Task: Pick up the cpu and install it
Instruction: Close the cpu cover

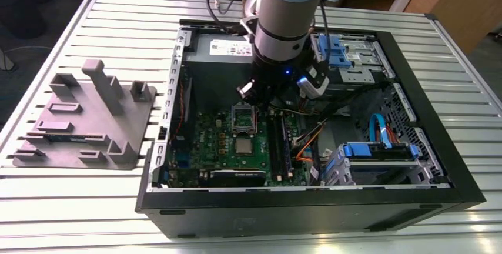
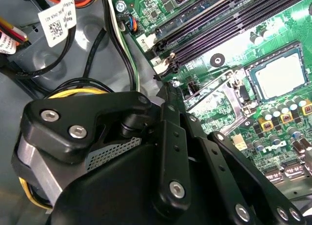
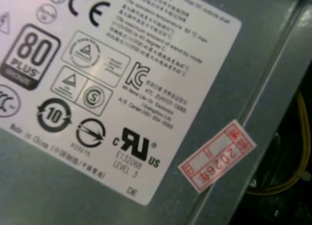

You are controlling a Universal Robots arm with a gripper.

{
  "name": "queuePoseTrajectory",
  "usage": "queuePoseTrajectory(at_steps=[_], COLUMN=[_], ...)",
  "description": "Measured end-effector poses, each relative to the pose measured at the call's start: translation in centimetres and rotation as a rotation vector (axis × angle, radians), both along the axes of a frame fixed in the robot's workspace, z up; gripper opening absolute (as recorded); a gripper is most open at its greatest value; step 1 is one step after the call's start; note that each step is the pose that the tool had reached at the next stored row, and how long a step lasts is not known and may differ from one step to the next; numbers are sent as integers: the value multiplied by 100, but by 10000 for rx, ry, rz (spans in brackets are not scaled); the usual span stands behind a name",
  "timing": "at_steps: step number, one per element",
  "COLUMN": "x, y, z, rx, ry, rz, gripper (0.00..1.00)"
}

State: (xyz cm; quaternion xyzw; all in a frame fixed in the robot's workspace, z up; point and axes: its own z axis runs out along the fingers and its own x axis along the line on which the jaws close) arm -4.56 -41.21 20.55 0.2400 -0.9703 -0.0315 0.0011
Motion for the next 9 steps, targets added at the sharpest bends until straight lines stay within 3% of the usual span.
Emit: queuePoseTrajectory(at_steps=[9], x=[37], y=[0], z=[6], rx=[-2], ry=[12], rz=[19], gripper=[10])
